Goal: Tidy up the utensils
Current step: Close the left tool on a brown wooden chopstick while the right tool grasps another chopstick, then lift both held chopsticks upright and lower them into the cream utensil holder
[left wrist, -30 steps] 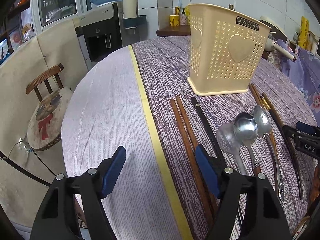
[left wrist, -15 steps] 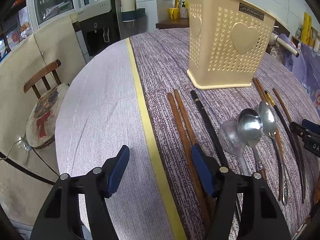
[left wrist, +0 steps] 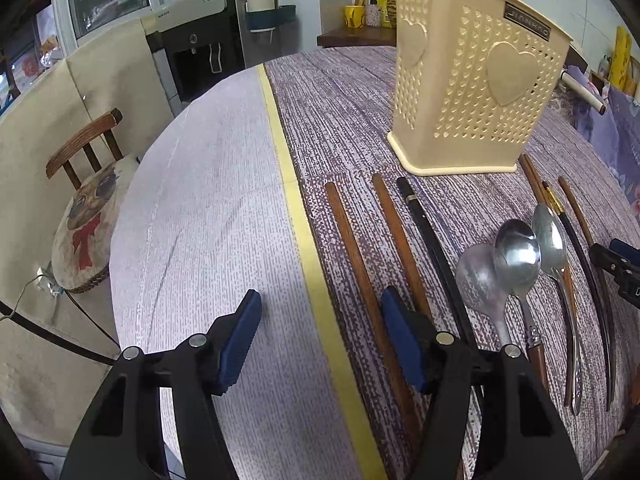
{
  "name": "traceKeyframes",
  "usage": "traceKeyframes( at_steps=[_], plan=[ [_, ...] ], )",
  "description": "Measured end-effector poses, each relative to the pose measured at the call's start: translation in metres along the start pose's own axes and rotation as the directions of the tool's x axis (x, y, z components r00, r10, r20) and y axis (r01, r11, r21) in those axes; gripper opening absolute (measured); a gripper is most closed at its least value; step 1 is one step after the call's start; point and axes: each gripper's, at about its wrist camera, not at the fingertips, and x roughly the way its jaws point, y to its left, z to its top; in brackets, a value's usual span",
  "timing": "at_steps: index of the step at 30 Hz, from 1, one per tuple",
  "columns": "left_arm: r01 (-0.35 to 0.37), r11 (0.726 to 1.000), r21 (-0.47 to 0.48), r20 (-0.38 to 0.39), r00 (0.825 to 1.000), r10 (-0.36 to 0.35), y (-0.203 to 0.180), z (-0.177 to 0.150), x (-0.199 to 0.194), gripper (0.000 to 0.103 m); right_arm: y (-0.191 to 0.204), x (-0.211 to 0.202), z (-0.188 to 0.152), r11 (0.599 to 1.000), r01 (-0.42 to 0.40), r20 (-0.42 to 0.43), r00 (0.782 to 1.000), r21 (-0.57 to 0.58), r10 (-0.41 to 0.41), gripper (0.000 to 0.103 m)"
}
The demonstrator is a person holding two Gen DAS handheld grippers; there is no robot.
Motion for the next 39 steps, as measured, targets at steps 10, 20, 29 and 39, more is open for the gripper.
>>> traceKeyframes(
  at_steps=[10, 20, 29, 39],
  plan=[
    [-0.007, 0.999, -0.032, -0.013, 1.000, 0.007, -0.009, 0.019, 0.011, 0.039, 0.005, 0.019, 0.030, 1.000, -0.001, -0.022, 1.000, 0.026, 0.001, 0.043],
    [-0.032, 0.999, -0.033, -0.018, 0.999, 0.032, -0.025, 0.030, 0.018, 0.018, 0.017, 0.031, 0.044, 0.999, 0.015, -0.002, 1.000, 0.038, -0.015, 0.018],
    [-0.051, 0.998, -0.023, -0.010, 0.999, 0.051, -0.028, 0.030, 0.018, 0.010, 0.019, 0.034, 0.047, 0.999, 0.015, 0.002, 1.000, 0.032, -0.015, 0.013],
    [-0.052, 0.998, -0.035, -0.006, 0.999, 0.052, -0.028, 0.029, 0.016, 0.009, 0.029, 0.031, 0.040, 0.999, 0.039, 0.025, 0.999, 0.010, -0.039, 0.009]
  ],
)
